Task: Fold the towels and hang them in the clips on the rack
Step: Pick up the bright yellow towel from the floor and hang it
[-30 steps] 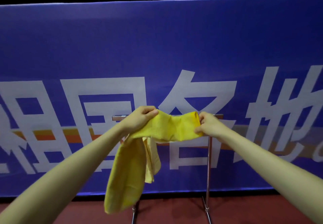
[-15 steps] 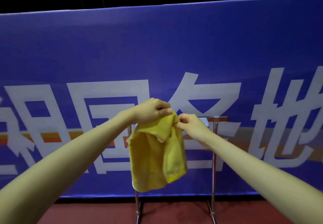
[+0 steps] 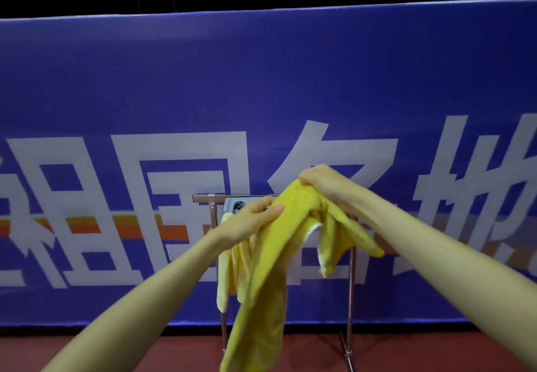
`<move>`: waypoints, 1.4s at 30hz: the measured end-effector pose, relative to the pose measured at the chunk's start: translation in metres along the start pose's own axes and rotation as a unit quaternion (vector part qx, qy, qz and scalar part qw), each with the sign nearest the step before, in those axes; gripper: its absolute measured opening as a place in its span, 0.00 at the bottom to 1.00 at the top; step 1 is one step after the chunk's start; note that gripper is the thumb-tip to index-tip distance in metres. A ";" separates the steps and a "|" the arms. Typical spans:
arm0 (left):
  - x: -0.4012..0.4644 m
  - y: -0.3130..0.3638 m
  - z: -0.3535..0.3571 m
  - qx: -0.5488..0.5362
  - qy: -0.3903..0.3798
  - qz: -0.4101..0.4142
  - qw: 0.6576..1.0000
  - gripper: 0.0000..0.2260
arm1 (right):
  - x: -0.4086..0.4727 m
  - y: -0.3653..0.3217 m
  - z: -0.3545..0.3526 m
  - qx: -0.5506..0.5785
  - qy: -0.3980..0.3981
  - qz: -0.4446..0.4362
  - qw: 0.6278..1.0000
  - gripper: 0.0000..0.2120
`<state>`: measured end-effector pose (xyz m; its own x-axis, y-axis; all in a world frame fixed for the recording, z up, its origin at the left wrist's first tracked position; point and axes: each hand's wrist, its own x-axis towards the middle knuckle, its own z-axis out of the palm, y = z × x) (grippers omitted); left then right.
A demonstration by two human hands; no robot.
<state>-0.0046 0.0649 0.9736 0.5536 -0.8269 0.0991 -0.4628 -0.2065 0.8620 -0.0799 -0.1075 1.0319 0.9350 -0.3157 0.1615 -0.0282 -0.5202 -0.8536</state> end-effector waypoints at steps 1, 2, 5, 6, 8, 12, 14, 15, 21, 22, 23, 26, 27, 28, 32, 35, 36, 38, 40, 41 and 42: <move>-0.004 -0.004 0.006 -0.031 0.000 -0.007 1.000 0.13 | 0.001 -0.003 -0.002 0.010 -0.003 0.023 1.000 0.15; -0.006 -0.009 0.013 -0.058 0.005 -0.006 0.998 0.14 | 0.003 -0.005 -0.005 0.020 -0.006 0.038 0.999 0.15; -0.012 -0.031 0.034 -0.057 0.027 0.025 0.998 0.33 | 0.007 -0.010 -0.013 0.062 -0.005 0.060 0.996 0.14; -0.015 -0.033 0.042 -0.044 0.030 0.037 0.998 0.39 | 0.008 -0.012 -0.016 0.071 -0.007 0.063 0.995 0.14; -0.016 -0.036 0.060 -0.032 0.052 0.068 0.996 0.45 | 0.010 -0.016 -0.020 0.060 -0.017 0.066 0.996 0.15; -0.011 -0.045 0.080 -0.081 0.130 0.076 0.985 0.38 | 0.011 -0.025 -0.027 -0.005 -0.039 0.064 0.997 0.15; -0.012 -0.049 0.083 -0.081 0.140 0.063 0.985 0.34 | 0.013 -0.027 -0.033 -0.023 -0.046 0.072 0.996 0.15; -0.012 -0.052 0.085 -0.067 0.147 0.062 0.985 0.31 | 0.013 -0.028 -0.036 -0.022 -0.056 0.078 0.995 0.15; 0.004 -0.052 0.108 -0.014 0.187 0.058 0.981 0.26 | 0.017 -0.030 -0.047 -0.134 -0.100 0.065 0.984 0.04; 0.010 -0.047 0.112 -0.018 0.195 0.053 0.979 0.26 | 0.017 -0.031 -0.048 -0.129 -0.103 0.067 0.984 0.04; 0.015 -0.043 0.115 -0.027 0.206 0.042 0.977 0.25 | 0.018 -0.031 -0.049 -0.131 -0.110 0.064 0.983 0.04; 0.029 -0.040 0.113 -0.062 0.255 0.000 0.965 0.17 | 0.018 -0.034 -0.054 -0.142 -0.115 0.062 0.981 0.05; 0.031 -0.043 0.109 -0.080 0.277 -0.013 0.957 0.17 | 0.017 -0.035 -0.055 -0.131 -0.115 0.071 0.982 0.05; 0.034 -0.048 0.104 -0.095 0.296 -0.022 0.950 0.17 | 0.015 -0.036 -0.056 -0.116 -0.116 0.084 0.983 0.06; 0.036 -0.059 0.077 -0.014 0.319 -0.004 0.948 0.16 | 0.009 -0.037 -0.063 -0.153 -0.122 0.096 0.976 0.10; 0.034 -0.069 0.052 0.123 0.283 0.054 0.950 0.13 | 0.011 -0.037 -0.072 -0.212 -0.114 0.095 0.966 0.17; 0.033 -0.072 0.045 0.170 0.277 0.064 0.943 0.14 | 0.011 -0.036 -0.073 -0.236 -0.121 0.097 0.959 0.18; 0.031 -0.074 0.030 0.211 0.294 0.072 0.929 0.14 | 0.011 -0.032 -0.072 -0.263 -0.133 0.101 0.950 0.18; 0.028 -0.074 0.016 0.224 0.325 0.062 0.917 0.13 | 0.011 -0.029 -0.070 -0.249 -0.141 0.105 0.952 0.17; 0.028 -0.076 0.009 0.236 0.336 0.052 0.910 0.13 | 0.012 -0.028 -0.068 -0.235 -0.145 0.105 0.955 0.16; 0.027 -0.077 0.004 0.257 0.340 0.044 0.904 0.14 | 0.012 -0.028 -0.067 -0.224 -0.150 0.102 0.958 0.16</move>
<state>0.0436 0.0569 0.9078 0.7161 -0.3748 0.5888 -0.6888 -0.5156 0.5096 -0.0912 -0.1496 1.0911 0.9514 -0.2400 -0.1930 -0.3073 -0.7808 -0.5439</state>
